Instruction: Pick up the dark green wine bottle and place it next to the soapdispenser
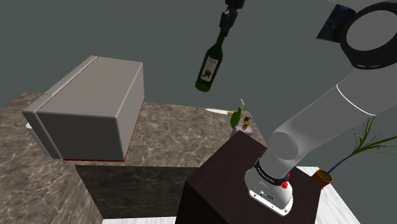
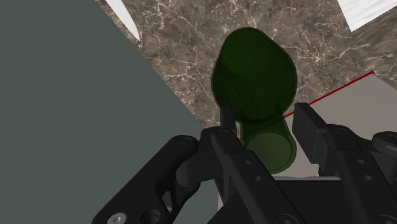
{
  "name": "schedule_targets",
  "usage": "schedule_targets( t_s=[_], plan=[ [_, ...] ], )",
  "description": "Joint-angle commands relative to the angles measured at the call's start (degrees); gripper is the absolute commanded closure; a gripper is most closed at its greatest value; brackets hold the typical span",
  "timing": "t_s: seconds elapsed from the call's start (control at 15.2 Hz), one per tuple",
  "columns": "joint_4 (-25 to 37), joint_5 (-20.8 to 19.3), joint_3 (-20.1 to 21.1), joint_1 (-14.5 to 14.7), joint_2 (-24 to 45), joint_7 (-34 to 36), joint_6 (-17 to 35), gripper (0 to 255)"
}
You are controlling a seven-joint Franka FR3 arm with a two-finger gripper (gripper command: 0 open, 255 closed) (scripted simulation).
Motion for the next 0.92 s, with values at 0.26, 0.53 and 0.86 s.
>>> schedule_targets(
  t_s=[0.26, 0.53, 0.86],
  plan=[
    [-0.9, -0.6, -5.7, -3.1, -1.4, -8.9, -0.6, 255],
    [-0.3, -1.0, -9.6, -5.1, -1.1, -14.6, -0.9, 255],
    [2.1, -1.0, -14.5, -7.5, 0.8, -22.0, -1.5, 255]
  ],
)
